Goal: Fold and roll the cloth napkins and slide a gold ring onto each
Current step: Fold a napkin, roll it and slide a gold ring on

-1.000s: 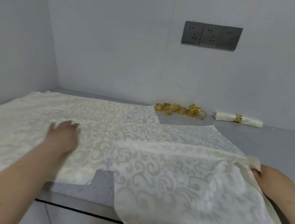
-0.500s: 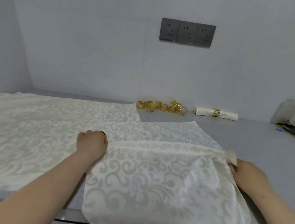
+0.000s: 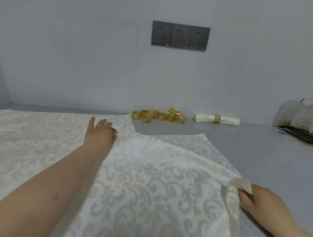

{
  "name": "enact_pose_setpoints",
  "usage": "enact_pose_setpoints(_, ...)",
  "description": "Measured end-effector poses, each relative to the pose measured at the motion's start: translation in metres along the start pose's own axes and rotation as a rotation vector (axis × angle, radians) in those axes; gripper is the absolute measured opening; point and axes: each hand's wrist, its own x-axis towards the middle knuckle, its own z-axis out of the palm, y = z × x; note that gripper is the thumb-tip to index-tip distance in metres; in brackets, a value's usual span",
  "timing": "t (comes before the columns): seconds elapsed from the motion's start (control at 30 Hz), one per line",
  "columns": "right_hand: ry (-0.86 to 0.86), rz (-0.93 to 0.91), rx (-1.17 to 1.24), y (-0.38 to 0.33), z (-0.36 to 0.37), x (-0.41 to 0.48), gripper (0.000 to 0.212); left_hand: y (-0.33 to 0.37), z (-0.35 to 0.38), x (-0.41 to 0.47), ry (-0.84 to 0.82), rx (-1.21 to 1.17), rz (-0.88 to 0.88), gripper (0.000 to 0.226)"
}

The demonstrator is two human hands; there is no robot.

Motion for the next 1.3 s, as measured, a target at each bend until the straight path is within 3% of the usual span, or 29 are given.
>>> enact_pose_setpoints(0.07, 0.008, -0.018, -0.001, 0.001, 0.0, -0.002, 0.026, 0.001, 0.01, -0.007, -0.281, -0.104, -0.041, 0.048)
enact_pose_setpoints(0.13, 0.004, -0.028, 0.0, 0.001, -0.001, -0.002, 0.027, -0.001, 0.012, -0.019, -0.399, -0.175, -0.026, 0.054)
enact_pose_setpoints(0.27, -0.004, -0.013, -0.017, 0.0, -0.003, -0.002, 0.028, 0.001, 0.003, -0.053, -0.428, -0.279, 0.155, 0.073)
enact_pose_setpoints(0.37, -0.016, 0.001, 0.012, -0.005, -0.005, -0.004, 0.032, 0.011, -0.01, -0.091, -0.496, -0.349, 0.383, 0.128)
enact_pose_setpoints(0.47, 0.03, 0.011, 0.054, -0.009, -0.007, -0.008, 0.034, 0.015, -0.009, -0.118, -0.568, -0.296, 0.5, 0.139)
enact_pose_setpoints(0.53, 0.073, -0.041, 0.128, -0.01, -0.008, -0.012, 0.035, 0.016, -0.006, -0.128, -0.556, -0.273, 0.54, 0.136)
enact_pose_setpoints(0.6, 0.069, -0.073, 0.298, -0.012, -0.009, -0.015, 0.022, 0.016, -0.005, -0.131, -0.528, -0.26, 0.525, 0.136)
enact_pose_setpoints(0.73, 0.032, 0.028, 0.654, -0.021, -0.023, -0.026, 0.023, 0.028, -0.021, -0.157, -0.505, -0.348, 0.552, 0.13)
enact_pose_setpoints(0.87, 0.123, 0.068, 0.747, -0.035, -0.043, -0.03, 0.028, 0.063, -0.041, -0.197, -0.52, -0.387, 0.59, 0.11)
enact_pose_setpoints(0.97, 0.17, 0.122, 0.835, -0.04, -0.056, -0.029, 0.029, 0.078, -0.039, -0.212, -0.347, -0.346, 0.52, 0.093)
enact_pose_setpoints(1.03, 0.198, 0.138, 0.856, -0.041, -0.063, -0.029, 0.03, 0.077, -0.035, -0.216, -0.105, -0.281, 0.572, 0.079)
enact_pose_setpoints(1.17, 0.216, 0.126, 0.891, -0.04, -0.072, -0.037, 0.029, 0.058, -0.014, -0.216, 0.004, -0.23, 0.563, 0.03)
enact_pose_setpoints(1.23, 0.23, 0.13, 0.91, -0.037, -0.075, -0.041, 0.027, 0.049, -0.023, -0.213, -0.092, -0.243, 0.512, 0.031)
enact_pose_setpoints(1.3, 0.261, 0.154, 0.931, -0.03, -0.076, -0.045, 0.021, 0.036, -0.034, -0.204, -0.026, -0.245, 0.458, 0.034)
